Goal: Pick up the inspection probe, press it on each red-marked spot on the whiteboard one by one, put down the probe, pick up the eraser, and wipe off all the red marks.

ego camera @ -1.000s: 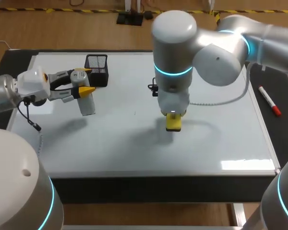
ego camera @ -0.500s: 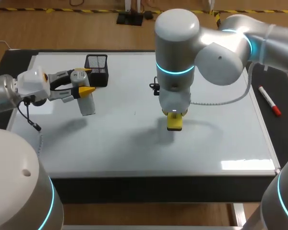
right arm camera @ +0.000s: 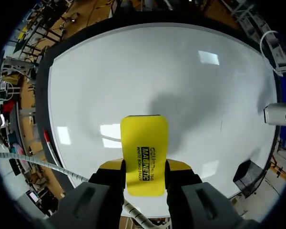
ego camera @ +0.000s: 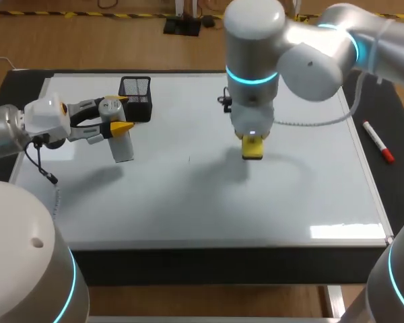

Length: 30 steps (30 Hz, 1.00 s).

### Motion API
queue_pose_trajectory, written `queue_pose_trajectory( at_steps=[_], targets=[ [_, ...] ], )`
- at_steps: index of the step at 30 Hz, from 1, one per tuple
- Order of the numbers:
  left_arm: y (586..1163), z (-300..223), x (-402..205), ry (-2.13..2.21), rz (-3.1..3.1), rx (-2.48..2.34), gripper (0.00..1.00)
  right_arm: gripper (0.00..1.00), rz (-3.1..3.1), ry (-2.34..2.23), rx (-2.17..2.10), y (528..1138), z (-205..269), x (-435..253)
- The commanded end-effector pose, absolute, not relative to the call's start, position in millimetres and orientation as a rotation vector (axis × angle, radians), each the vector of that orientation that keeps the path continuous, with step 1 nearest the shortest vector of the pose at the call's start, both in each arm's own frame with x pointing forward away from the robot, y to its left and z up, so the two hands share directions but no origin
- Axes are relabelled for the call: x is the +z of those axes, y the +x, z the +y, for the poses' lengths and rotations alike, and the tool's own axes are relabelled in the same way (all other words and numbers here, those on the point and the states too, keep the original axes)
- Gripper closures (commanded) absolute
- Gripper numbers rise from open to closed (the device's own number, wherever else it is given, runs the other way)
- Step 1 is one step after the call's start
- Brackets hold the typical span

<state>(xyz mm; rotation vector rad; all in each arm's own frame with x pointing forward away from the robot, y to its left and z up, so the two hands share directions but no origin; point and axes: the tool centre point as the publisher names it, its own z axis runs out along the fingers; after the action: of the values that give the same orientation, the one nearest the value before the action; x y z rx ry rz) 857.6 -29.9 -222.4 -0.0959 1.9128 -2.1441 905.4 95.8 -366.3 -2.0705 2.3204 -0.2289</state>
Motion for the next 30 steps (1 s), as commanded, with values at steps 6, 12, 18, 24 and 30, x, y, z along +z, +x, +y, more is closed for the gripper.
queue_pose_trajectory(
  at_steps=[6,12,18,24,30],
  targets=[
    [857.1,-29.4,-221.2,-0.096,1.912,-2.144,1.00,1.00,2.344,-2.118,-0.191,960.0,86.7,-376.0],
    [857.1,-29.4,-221.2,-0.096,1.912,-2.144,1.00,1.00,2.351,-2.146,-0.185,988.1,87.0,-383.4],
    [857.1,-29.4,-221.2,-0.096,1.912,-2.144,1.00,1.00,2.361,-2.148,-0.178,1013.7,85.5,-390.7],
    [857.1,-29.4,-221.2,-0.096,1.912,-2.144,1.00,1.00,2.378,-2.149,-0.170,1026.8,84.8,-395.9],
    [857.1,-29.4,-221.2,-0.096,1.912,-2.144,1.00,1.00,2.394,-2.139,-0.150,1036.7,80.6,-404.3]
  ],
)
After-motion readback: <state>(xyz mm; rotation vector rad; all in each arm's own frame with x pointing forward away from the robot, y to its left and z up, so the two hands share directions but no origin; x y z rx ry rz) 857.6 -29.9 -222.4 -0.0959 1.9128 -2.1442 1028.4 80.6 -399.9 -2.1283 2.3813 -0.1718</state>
